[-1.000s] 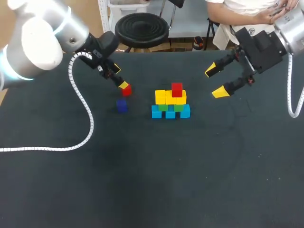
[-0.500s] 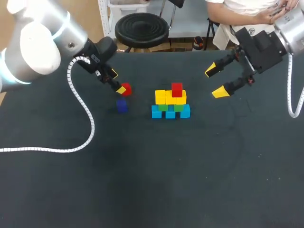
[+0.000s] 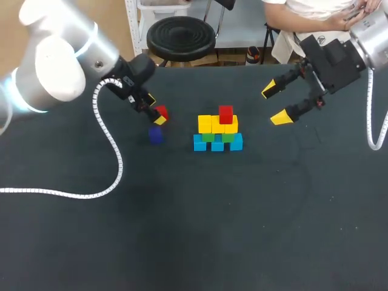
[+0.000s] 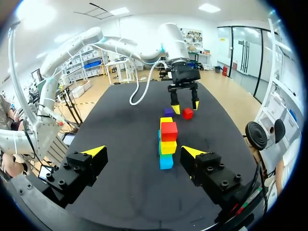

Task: Place the blue cubes, place green cubes on the blue cubes, place the yellow cubes on the green cubes, then place the red cubes on the yellow cubes, and place purple cube on the red cubes.

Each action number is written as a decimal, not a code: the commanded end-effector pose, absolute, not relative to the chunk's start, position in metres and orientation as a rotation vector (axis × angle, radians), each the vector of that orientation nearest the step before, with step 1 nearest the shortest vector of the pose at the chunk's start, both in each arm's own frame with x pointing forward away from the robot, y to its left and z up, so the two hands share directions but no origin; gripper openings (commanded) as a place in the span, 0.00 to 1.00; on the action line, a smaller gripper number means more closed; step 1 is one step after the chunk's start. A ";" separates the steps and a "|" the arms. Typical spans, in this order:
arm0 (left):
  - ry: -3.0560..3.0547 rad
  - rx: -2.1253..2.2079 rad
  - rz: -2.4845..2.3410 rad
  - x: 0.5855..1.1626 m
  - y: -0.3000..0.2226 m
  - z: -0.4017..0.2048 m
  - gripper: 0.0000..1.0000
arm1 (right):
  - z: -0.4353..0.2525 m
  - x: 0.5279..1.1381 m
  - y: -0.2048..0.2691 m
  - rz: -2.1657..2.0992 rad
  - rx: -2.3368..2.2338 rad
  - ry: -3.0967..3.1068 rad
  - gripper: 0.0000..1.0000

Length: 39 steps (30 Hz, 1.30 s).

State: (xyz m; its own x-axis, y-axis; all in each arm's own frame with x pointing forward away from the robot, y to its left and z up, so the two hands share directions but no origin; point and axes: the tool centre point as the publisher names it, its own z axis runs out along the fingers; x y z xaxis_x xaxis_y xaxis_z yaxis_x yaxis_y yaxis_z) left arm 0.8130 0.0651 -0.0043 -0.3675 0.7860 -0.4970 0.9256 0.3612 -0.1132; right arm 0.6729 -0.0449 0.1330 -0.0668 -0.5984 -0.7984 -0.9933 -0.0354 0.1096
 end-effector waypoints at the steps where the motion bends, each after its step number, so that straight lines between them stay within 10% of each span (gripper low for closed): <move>1: 2.291 1.512 -0.544 0.824 0.064 -0.008 1.00 | 0.133 0.672 -0.045 0.956 -1.676 1.711 1.00; 20: 2.313 1.519 -0.531 0.827 0.065 -0.017 1.00 | 0.133 0.672 -0.045 0.956 -1.676 1.711 1.00; 28: 2.302 1.516 -0.513 0.828 0.064 -0.015 0.04 | 0.133 0.672 -0.045 0.956 -1.676 1.711 1.00; 39: 2.261 1.551 -0.515 0.819 0.064 -0.008 0.00 | 0.133 0.672 -0.045 0.956 -1.676 1.711 1.00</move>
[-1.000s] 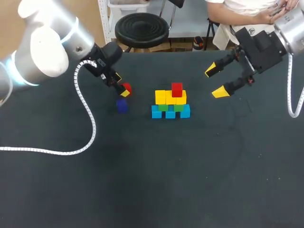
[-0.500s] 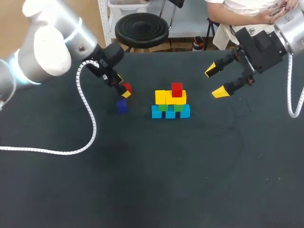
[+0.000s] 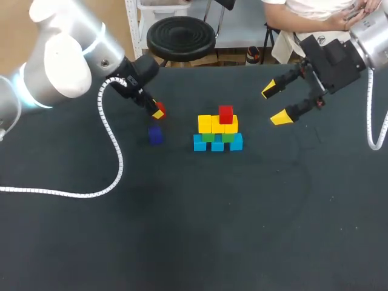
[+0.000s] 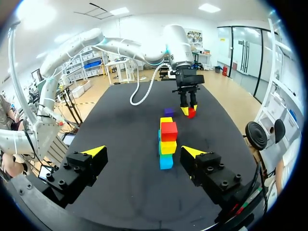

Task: Place the blue cubes, place green cubes on the blue cubes, place the yellow cubes on the green cubes, then place the red cubes on the yellow cubes, and place purple cube on the red cubes.

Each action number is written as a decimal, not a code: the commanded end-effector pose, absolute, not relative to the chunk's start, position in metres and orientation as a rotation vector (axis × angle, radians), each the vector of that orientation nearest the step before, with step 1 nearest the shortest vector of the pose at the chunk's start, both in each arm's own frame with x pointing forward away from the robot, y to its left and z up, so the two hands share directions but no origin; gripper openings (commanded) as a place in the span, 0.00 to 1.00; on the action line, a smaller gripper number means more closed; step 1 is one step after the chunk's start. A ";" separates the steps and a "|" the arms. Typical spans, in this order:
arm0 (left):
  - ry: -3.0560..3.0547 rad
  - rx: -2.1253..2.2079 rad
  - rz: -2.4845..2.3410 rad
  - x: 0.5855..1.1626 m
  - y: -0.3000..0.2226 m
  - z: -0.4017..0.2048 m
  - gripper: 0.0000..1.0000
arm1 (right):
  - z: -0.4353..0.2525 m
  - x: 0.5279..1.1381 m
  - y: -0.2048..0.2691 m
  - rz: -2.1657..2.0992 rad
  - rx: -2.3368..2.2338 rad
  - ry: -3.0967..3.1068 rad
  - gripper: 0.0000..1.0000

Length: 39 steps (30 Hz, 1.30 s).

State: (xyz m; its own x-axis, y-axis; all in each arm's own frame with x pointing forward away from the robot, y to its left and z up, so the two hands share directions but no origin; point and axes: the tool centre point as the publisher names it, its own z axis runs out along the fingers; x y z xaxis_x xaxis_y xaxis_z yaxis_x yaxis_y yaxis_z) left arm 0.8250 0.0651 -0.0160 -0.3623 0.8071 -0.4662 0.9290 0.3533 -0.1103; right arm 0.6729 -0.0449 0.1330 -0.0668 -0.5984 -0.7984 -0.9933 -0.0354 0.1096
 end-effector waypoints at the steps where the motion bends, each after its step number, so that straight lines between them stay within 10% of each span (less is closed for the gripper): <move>1: 2.249 1.567 -0.504 0.817 0.063 -0.003 0.00 | 0.133 0.672 -0.045 0.956 -1.676 1.711 1.00; 39: 2.033 1.793 -0.533 0.747 0.049 0.097 0.00 | 0.133 0.672 -0.045 0.956 -1.676 1.711 1.00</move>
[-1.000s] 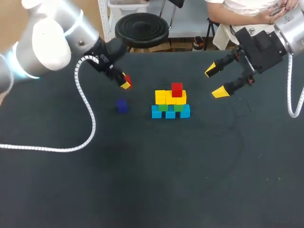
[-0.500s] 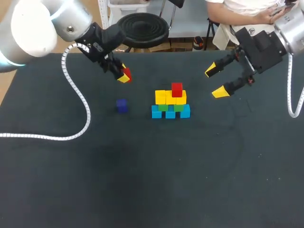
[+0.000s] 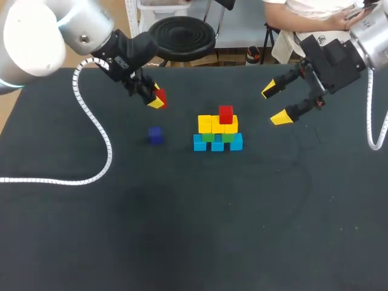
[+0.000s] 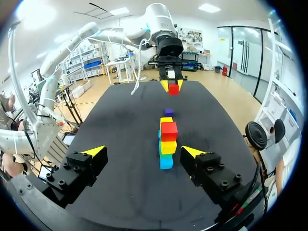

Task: Place the blue cubes, place green cubes on the blue cubes, place the yellow cubes on the green cubes, then place the red cubes on the yellow cubes, and place purple cube on the red cubes.

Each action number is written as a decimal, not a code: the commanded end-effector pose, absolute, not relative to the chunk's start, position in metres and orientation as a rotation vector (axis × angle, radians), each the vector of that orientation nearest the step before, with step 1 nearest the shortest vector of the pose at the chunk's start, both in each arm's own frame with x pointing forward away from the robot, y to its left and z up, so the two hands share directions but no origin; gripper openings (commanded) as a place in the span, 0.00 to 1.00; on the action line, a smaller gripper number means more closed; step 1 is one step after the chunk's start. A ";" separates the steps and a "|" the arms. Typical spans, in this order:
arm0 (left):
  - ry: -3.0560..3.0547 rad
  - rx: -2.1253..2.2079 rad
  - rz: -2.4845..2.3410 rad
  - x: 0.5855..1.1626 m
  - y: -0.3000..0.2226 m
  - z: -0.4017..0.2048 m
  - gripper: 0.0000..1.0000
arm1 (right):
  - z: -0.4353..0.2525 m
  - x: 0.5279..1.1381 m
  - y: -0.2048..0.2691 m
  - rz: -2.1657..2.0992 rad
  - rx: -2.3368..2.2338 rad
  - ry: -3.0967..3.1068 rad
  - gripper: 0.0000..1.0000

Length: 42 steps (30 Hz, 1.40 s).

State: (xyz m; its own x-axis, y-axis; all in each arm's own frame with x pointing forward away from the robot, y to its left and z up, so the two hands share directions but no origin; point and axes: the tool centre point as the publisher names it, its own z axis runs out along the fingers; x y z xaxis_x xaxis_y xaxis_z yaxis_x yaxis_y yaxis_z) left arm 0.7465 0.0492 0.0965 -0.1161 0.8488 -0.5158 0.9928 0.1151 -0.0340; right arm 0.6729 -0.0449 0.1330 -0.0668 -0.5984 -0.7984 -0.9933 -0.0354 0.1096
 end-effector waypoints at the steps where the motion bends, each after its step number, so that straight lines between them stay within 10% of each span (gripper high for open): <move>1: 2.033 1.793 -0.533 0.747 0.049 0.097 0.00 | 0.133 0.672 -0.045 0.956 -1.676 1.711 1.00; 42: 2.004 1.948 -0.592 0.622 -0.022 0.122 0.00 | 0.133 0.672 -0.045 0.956 -1.676 1.711 1.00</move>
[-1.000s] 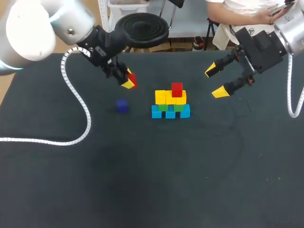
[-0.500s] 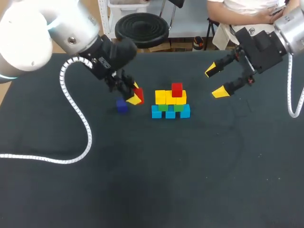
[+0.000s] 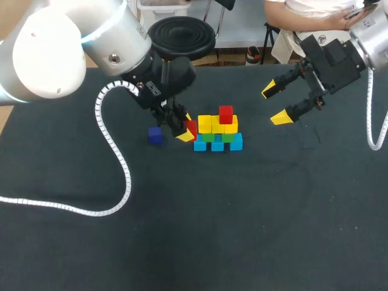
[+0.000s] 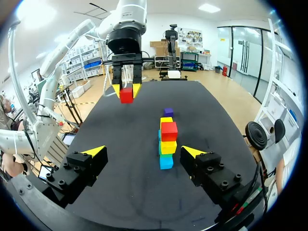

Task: Place the blue cubes, place green cubes on the blue cubes, place the yellow cubes on the green cubes, then place the red cubes on the yellow cubes, and place purple cube on the red cubes.

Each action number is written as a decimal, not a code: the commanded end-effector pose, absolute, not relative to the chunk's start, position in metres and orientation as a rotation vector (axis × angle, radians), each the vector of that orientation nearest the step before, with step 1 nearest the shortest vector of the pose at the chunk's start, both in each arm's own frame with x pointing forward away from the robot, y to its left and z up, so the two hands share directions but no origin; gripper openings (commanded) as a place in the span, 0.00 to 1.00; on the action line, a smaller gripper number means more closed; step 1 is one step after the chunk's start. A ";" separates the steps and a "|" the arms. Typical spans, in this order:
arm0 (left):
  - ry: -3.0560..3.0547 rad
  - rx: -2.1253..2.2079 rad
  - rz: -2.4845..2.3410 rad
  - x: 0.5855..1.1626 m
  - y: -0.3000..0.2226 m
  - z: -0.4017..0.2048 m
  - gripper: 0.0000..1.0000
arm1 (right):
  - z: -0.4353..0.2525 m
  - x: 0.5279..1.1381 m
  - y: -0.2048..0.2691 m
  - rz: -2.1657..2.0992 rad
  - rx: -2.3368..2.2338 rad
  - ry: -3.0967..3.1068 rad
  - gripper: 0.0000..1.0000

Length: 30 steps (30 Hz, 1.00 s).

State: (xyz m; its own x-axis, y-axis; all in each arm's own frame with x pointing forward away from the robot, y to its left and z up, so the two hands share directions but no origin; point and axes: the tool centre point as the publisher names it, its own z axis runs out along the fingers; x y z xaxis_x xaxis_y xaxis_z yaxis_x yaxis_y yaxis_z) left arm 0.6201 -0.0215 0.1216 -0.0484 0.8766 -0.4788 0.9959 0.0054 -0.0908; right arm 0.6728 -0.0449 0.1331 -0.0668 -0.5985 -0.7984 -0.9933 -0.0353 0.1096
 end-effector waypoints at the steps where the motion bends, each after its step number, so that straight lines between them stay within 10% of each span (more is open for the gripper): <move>1: 2.004 1.948 -0.592 0.622 -0.022 0.122 0.00 | 0.133 0.672 -0.045 0.956 -1.676 1.711 1.00; 30: 2.019 1.989 -0.448 0.641 -0.067 0.141 0.00 | 0.133 0.672 -0.045 0.956 -1.676 1.711 1.00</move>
State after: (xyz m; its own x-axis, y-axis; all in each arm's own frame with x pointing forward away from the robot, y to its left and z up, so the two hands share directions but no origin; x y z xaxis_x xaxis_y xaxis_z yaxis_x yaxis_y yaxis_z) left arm 0.6280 -0.0603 0.1452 -0.0170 0.8993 -0.4371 0.9998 0.0110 -0.0162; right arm 0.6729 -0.0449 0.1331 -0.0668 -0.5984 -0.7984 -0.9933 -0.0353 0.1096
